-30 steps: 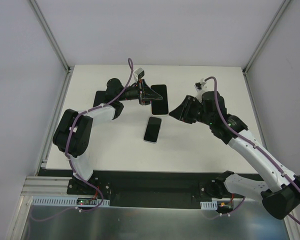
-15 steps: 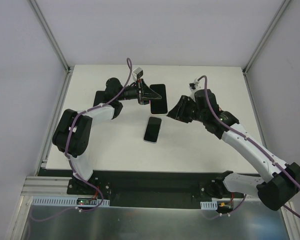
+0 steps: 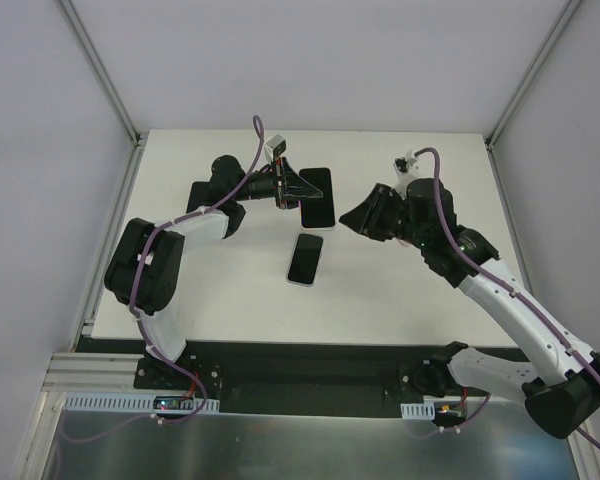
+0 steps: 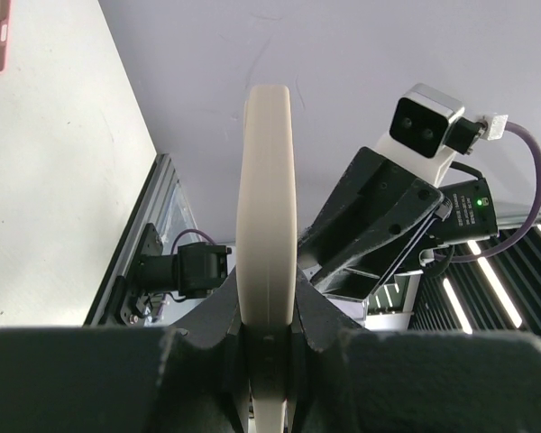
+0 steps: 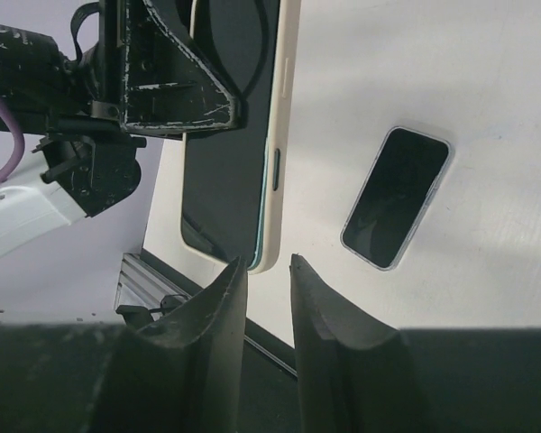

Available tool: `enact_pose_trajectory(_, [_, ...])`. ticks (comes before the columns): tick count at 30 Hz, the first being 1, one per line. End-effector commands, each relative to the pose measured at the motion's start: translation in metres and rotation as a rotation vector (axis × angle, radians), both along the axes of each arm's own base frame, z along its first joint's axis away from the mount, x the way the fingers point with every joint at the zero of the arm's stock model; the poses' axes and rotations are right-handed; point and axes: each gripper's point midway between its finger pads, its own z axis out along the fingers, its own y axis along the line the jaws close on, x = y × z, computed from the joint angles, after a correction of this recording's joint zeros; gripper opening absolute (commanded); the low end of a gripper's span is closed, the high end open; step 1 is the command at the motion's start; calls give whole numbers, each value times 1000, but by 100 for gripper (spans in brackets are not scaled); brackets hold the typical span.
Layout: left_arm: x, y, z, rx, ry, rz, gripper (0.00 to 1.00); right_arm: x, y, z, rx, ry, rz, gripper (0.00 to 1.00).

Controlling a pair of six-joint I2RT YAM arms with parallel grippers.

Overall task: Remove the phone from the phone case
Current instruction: Remove the phone case from the phone.

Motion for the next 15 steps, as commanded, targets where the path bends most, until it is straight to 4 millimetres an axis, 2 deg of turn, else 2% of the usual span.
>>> enact_pose_trajectory(1, [-13,4,44,-59,-160,-10,0,1,4,24,24,-61,9,28])
enact_pose_trajectory(7, [-15,5,46,-56,-164,-12,0,2,12,13,7,-33,29,28])
enact_pose_trajectory(15, [-17,5,49,-57,-176,-9,0,9,5,-13,-62,8,-14,28])
